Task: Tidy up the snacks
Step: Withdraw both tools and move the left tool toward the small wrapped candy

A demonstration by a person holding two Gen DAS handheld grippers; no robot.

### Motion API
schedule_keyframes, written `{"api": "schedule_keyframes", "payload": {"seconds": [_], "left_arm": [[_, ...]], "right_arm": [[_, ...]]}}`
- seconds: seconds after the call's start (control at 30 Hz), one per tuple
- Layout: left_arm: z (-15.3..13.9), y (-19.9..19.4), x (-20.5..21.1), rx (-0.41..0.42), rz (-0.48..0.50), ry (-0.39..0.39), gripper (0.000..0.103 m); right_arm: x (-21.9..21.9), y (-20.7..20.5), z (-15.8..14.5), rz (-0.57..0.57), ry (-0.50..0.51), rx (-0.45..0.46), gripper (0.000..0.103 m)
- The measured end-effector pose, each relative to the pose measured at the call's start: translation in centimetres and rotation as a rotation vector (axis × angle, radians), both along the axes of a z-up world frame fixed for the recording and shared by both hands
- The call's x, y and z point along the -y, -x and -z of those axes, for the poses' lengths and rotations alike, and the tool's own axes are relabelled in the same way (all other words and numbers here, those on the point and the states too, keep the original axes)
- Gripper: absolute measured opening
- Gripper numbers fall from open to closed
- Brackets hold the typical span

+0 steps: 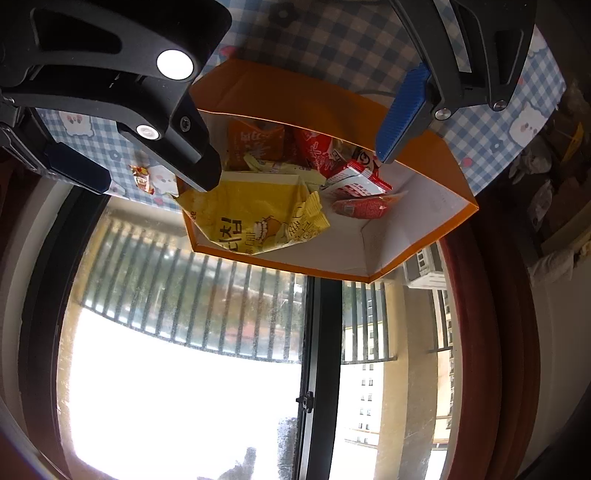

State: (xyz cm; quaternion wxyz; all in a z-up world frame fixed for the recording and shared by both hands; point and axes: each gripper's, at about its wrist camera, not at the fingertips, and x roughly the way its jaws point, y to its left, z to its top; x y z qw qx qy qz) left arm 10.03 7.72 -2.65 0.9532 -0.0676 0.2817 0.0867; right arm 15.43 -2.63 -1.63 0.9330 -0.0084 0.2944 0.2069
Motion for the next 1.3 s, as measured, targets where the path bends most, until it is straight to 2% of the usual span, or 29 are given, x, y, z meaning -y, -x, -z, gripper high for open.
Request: {"api": "schedule_keyframes", "payload": {"seconds": [0.4, 0.67, 0.93, 1.13, 1.3], "left_arm": [[-1.1, 1.6, 4.8, 0.025, 0.031, -0.05, 0.093], [-1.4, 1.2, 8.0, 0.03, 0.059, -0.07, 0.093], [-0.9, -1.4, 11.2, 0.021, 0.086, -0.126, 0.093], [-0.8, -4.3, 13.7, 0.0, 0.108, -0.131, 0.093], [-0.6, -6.5, 15.6, 0.002, 0.148, -0.144, 0.093]], "right_arm": [[4.5, 2.4, -1.1, 0.03, 0.009, 0.063, 0.099], [7.8, 2.8, -1.4, 0.062, 0.012, 0.069, 0.099], [10.9, 1.0, -0.5, 0.098, -0.016, 0.058, 0.099], [13.3, -1.6, 0.0, 0.104, -0.014, 0.029, 0.099], [15.9, -3.6, 0.1, 0.132, -0.04, 0.047, 0.099]]}}
